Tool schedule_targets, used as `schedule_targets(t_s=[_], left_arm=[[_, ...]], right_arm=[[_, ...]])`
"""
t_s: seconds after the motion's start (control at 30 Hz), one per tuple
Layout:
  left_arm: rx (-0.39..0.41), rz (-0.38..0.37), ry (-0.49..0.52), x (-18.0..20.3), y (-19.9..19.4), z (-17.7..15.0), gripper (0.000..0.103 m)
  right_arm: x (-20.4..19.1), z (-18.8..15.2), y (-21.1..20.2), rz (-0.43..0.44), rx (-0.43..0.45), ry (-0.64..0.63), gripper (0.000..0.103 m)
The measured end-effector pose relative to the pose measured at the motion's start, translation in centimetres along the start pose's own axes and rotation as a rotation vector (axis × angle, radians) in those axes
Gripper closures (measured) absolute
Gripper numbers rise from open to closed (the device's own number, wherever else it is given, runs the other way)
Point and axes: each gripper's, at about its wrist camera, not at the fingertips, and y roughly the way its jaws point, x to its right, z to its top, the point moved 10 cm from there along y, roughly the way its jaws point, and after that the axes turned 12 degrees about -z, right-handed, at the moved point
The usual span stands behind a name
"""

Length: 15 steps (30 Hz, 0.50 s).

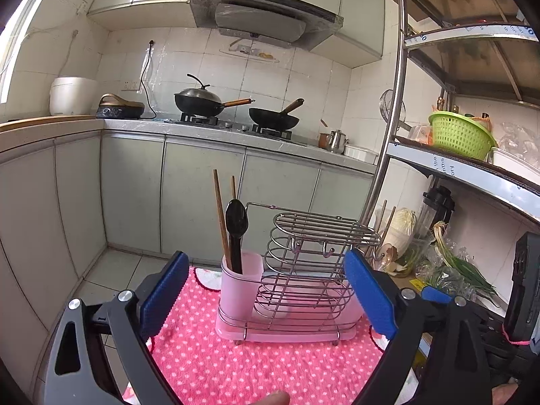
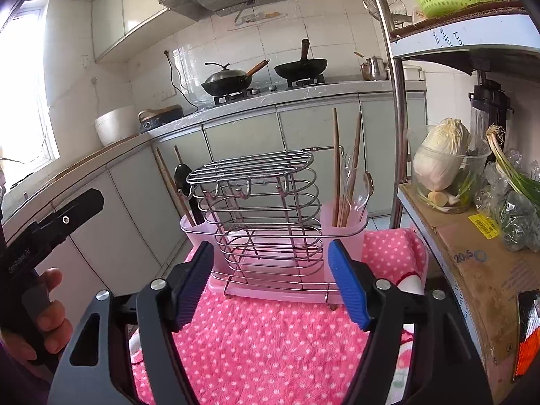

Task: Organize utensils

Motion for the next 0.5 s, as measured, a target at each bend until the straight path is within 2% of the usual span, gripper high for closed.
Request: schedule_targets(t_s=[0.17,0.5], left_arm=[[-0.028,0.005,0.000,0.1,-0.2,-1.4,0.011],[-0.085,0.028,0.013,0.5,0.2,-3.8,0.011]], right_arm=[[-0.8,-0.6,-0.3,-0.001,-0.007,-0.017,0.026],[-1.1,-1.5,-1.2,-0.038,0.014,-0.053,0.026]])
